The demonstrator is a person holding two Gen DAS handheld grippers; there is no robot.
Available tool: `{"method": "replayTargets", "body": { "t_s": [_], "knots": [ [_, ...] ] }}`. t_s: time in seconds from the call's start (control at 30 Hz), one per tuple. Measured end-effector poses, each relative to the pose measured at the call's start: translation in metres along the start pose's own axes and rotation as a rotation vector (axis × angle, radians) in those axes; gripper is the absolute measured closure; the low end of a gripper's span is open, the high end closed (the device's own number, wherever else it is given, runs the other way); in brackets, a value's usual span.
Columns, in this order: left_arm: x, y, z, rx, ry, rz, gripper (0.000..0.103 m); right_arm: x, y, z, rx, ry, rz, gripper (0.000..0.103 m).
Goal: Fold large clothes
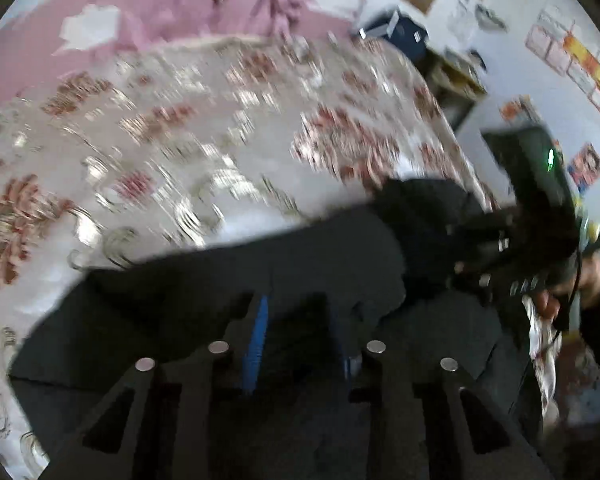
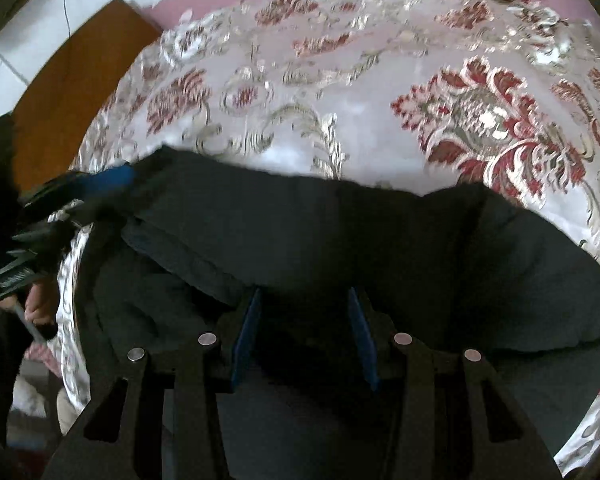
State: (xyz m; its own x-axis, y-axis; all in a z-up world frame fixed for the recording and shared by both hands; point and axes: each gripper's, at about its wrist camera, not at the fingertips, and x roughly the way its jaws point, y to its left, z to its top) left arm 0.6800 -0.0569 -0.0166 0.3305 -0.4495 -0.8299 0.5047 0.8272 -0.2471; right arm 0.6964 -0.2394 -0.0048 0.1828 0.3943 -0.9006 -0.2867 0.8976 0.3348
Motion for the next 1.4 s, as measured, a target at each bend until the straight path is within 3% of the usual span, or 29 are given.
{"method": "replayTargets", "body": {
  "t_s": [0.13, 0.23, 0.3, 0.43, 0.57, 0.67, 0.7, 0.83, 0.97, 1.03, 1.1, 1.27, 1.4],
  "knots": [
    [0.027, -0.007, 0.001, 0.109, 0.134, 0.046, 0.086, 0.016, 0.0, 0.003, -0.038, 0.098, 0.005, 0.063],
    [0.045, -0.021, 0.0, 0.24, 0.218, 0.097, 0.086, 0.033, 0.012, 0.002, -0.145, 0.17, -0.062, 0.063],
    [0.056, -0.025, 0.001, 0.287, 0.228, 0.138, 0.086, 0.044, 0.021, -0.001, -0.21, 0.173, -0.126, 0.063],
    [0.071, -0.022, 0.002, 0.299, 0.144, 0.224, 0.087, 0.057, 0.026, -0.005, -0.238, 0.087, -0.188, 0.064],
    [0.078, -0.023, 0.005, 0.298, 0.021, 0.331, 0.089, 0.057, 0.024, -0.006, -0.232, -0.055, -0.216, 0.065],
    [0.088, -0.025, 0.01, 0.29, -0.026, 0.436, 0.09, 0.064, 0.036, -0.006, -0.293, -0.156, -0.348, 0.067],
    [0.089, -0.025, 0.013, 0.286, -0.027, 0.438, 0.091, 0.068, 0.04, -0.005, -0.302, -0.186, -0.389, 0.067],
    [0.074, -0.014, 0.008, 0.236, -0.063, 0.334, 0.092, 0.061, 0.033, -0.01, -0.271, -0.231, -0.357, 0.066],
    [0.056, 0.011, -0.001, 0.119, -0.102, 0.158, 0.092, 0.044, 0.018, -0.02, -0.208, -0.291, -0.208, 0.064],
    [0.052, 0.019, -0.006, 0.077, -0.114, 0.104, 0.092, 0.037, 0.0, -0.025, -0.138, -0.319, -0.098, 0.064],
    [0.053, 0.018, -0.007, 0.07, -0.12, 0.098, 0.092, 0.038, -0.012, -0.028, -0.095, -0.328, -0.033, 0.064],
    [0.054, 0.01, -0.009, 0.085, -0.124, 0.131, 0.092, 0.047, -0.005, -0.031, -0.113, -0.337, -0.06, 0.064],
    [0.041, 0.014, -0.008, 0.018, -0.129, 0.091, 0.088, 0.033, -0.004, -0.036, -0.113, -0.357, -0.035, 0.062]
  ]
}}
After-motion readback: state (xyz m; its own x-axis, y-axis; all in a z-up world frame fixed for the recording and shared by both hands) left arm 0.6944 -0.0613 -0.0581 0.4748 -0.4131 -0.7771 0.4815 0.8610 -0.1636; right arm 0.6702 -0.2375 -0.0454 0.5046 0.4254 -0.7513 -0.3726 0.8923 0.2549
